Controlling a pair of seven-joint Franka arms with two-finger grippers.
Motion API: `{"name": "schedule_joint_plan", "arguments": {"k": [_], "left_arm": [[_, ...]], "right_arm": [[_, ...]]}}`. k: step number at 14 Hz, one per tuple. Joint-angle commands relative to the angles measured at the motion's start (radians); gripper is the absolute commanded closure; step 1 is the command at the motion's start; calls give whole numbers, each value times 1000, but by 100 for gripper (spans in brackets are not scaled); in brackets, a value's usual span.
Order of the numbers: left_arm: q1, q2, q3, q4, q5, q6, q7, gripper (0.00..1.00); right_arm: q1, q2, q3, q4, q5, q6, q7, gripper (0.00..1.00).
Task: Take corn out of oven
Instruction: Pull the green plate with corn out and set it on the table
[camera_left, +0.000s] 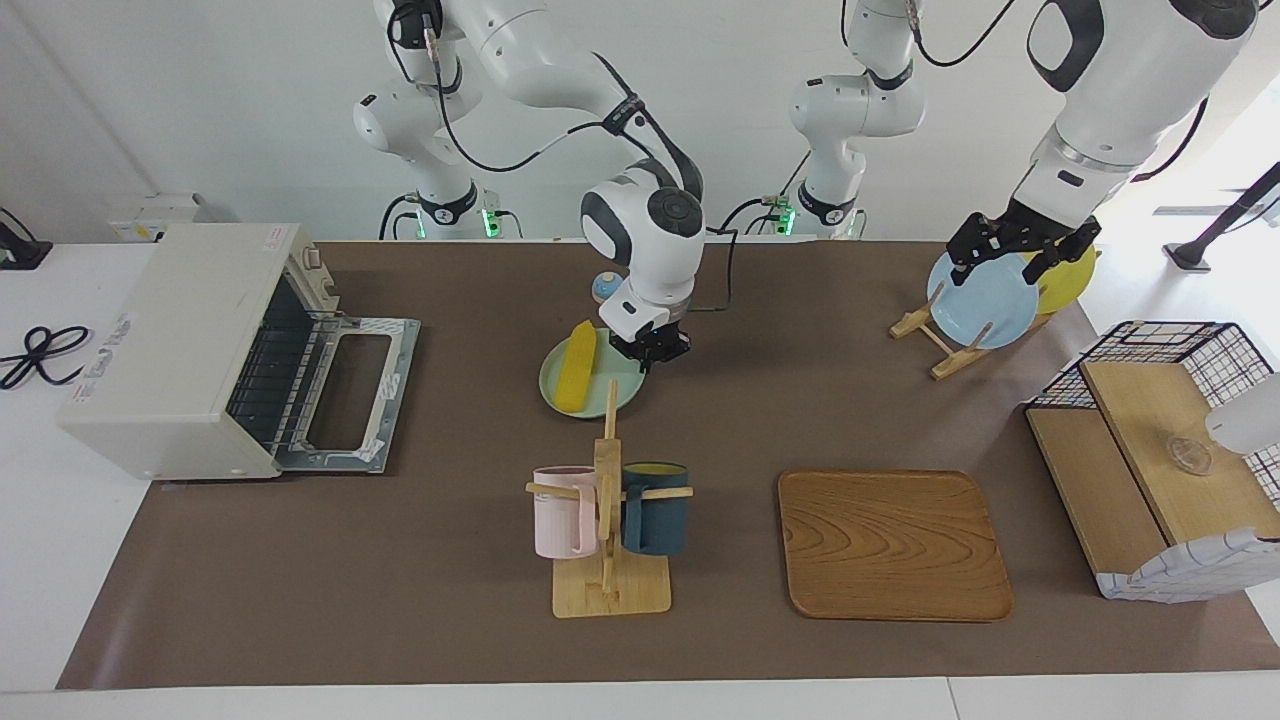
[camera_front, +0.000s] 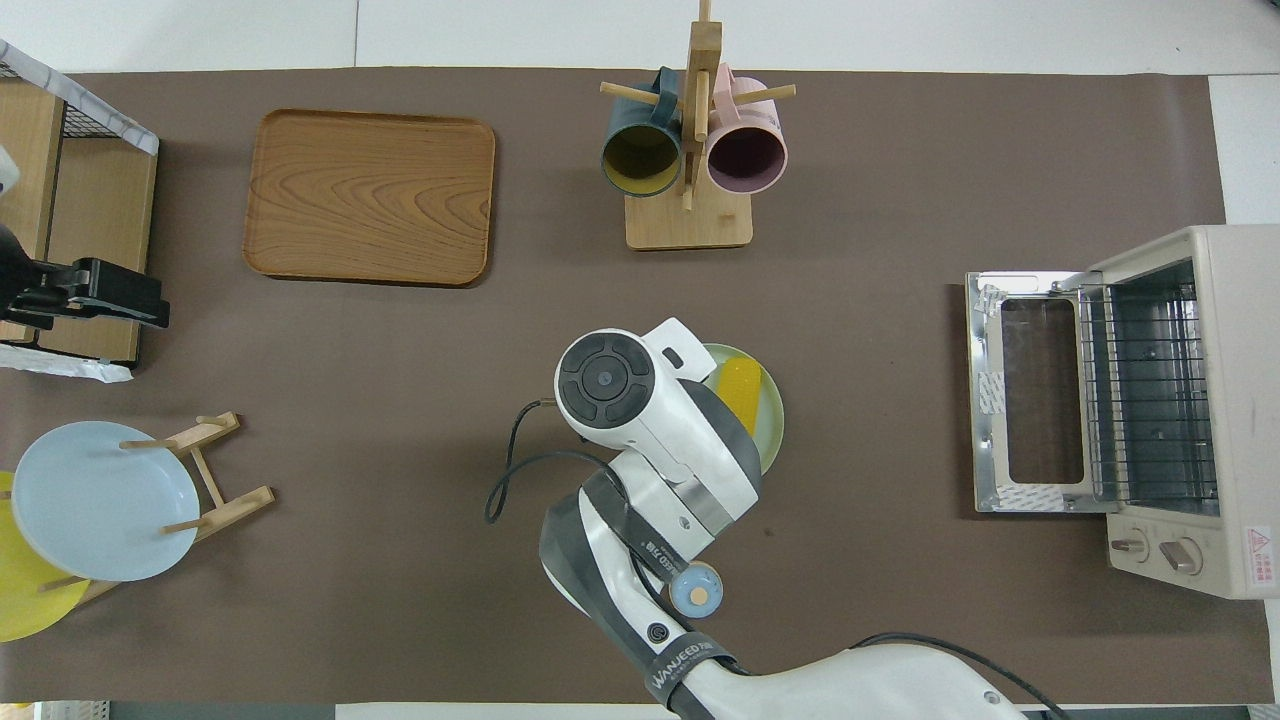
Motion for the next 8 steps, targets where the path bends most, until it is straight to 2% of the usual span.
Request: {"name": "schedule_joint_plan", "arguments": {"k": [1,3,4,6,8], "left_arm": [[8,-34,-3,-46,1,29,10,0],[8,-34,-3,-49,1,29,10,0],[8,-34,-5,-49,1,29,10,0],[8,-37,-5,-51,-5,35,15,0],[5,-38,-5,-66,-23,54,15,0]], "right_arm": [[-19,1,3,10,82,24,20,93],[-13,-1,3,21,92,37,15,54],[-8,-4,1,30,90,52,11,44],[-26,-21,-1,51,75,14,-9,43],[-66,-84,-8,50,70,-84,-113,44]]}}
